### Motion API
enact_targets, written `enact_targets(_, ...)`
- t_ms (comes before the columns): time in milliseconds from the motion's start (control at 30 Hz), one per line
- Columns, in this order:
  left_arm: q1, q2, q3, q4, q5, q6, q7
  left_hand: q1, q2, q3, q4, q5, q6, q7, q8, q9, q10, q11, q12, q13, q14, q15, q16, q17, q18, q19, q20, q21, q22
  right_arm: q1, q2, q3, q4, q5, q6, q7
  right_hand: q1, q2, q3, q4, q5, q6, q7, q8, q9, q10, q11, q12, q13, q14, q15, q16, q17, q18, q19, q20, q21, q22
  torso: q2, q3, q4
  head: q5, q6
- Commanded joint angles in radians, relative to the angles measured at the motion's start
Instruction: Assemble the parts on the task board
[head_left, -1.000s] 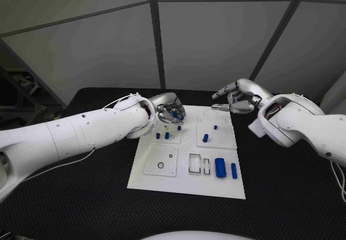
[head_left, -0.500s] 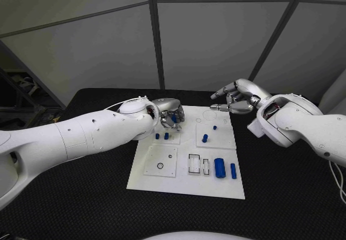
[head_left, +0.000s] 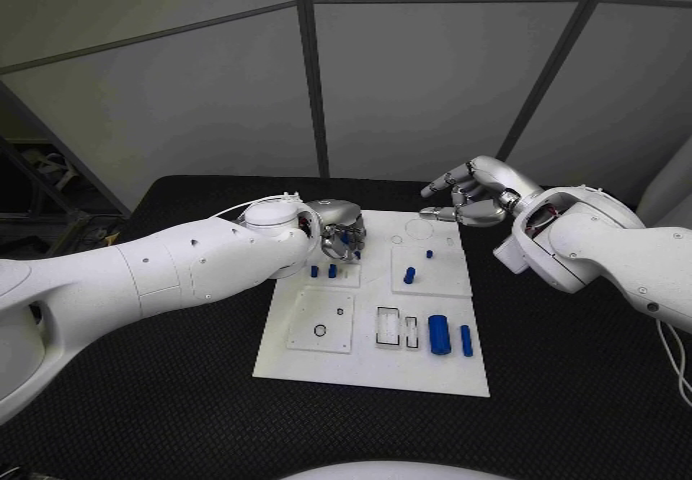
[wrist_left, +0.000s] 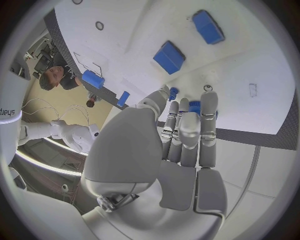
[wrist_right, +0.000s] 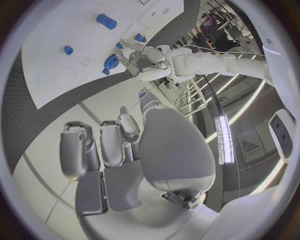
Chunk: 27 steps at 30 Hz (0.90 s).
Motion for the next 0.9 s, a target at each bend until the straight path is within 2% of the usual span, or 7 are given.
enact_targets(33, 0.0, 0.003, 0.0, -0.002, -0.019, 0.044, -0.018, 0.004, 0.012, 0.006, -0.003, 0.008, 0.011, 0.001, 0.005, -0.004, 0.011, 0.001, 0.007, -0.005, 0.009, 0.001, 0.01, 0.006, -0.016, 0.01, 0.001, 0.012, 0.012, 0.002, 0.001, 0.001, 0.001, -0.001, -0.005, 0.006, 0.001, 0.0, 0.003, 0.005, 0.005, 0.006, -0.002, -0.003, -0.001, 0.0, 0.0, -0.001, -0.001, 0.03, -0.006, -0.005, 0.001, 0.018, 0.009, -0.009, -0.003, 0.114, 0.0, -0.0003, 0.0008, 0.001, 0.0)
enact_targets(233, -0.001, 0.006, 0.0, -0.006, -0.02, 0.043, -0.018, 0.012, 0.029, 0.028, -0.011, 0.015, 0.025, 0.0, 0.005, -0.015, 0.033, -0.003, 0.016, -0.015, 0.02, -0.002, 0.038, 0.029, -0.023, 0.034, -0.002, 0.057, 0.057, 0.002, 0.001, 0.001, 0.002, -0.001, -0.005, 0.006, 0.001, 0.0, 0.003, 0.005, 0.005, 0.006, -0.002, -0.003, -0.001, 0.0, 0.0, -0.001, -0.001, 0.03, -0.006, -0.005, 0.001, 0.018, 0.009, -0.009, -0.003, 0.114, 0.0, -0.0005, 0.0003, 0.0, -0.001)
enact_targets(400, -0.001, 0.008, 0.0, -0.007, -0.02, 0.04, -0.014, 0.013, 0.033, 0.034, -0.013, 0.015, 0.029, -0.001, 0.005, -0.019, 0.038, -0.005, 0.017, -0.018, 0.025, -0.003, 0.049, 0.039, -0.027, 0.047, -0.003, 0.078, 0.078, 0.002, 0.002, 0.001, 0.002, -0.001, -0.005, 0.006, 0.002, 0.001, 0.003, 0.005, 0.006, 0.006, -0.002, -0.003, -0.001, 0.001, 0.0, 0.0, -0.001, 0.03, -0.006, -0.006, 0.001, 0.018, 0.009, -0.009, -0.003, 0.114, 0.0, -0.0002, -0.0001, 0.0, -0.002)
enact_targets(900, -0.003, 0.007, 0.0, -0.008, -0.019, 0.045, -0.016, 0.002, 0.018, 0.04, -0.02, 0.013, 0.008, 0.009, -0.002, -0.039, 0.033, 0.002, 0.011, -0.033, 0.03, 0.001, 0.059, 0.039, -0.03, 0.051, -0.002, 0.094, 0.096, 0.002, 0.003, 0.001, 0.001, -0.001, -0.004, 0.007, 0.003, 0.001, 0.004, 0.005, 0.008, 0.007, -0.002, -0.003, -0.001, 0.0, 0.0, -0.001, -0.001, 0.03, -0.006, -0.006, 0.0, 0.018, 0.009, -0.009, -0.004, 0.113, 0.0, 0.0001, 0.0008, -0.002, -0.003)
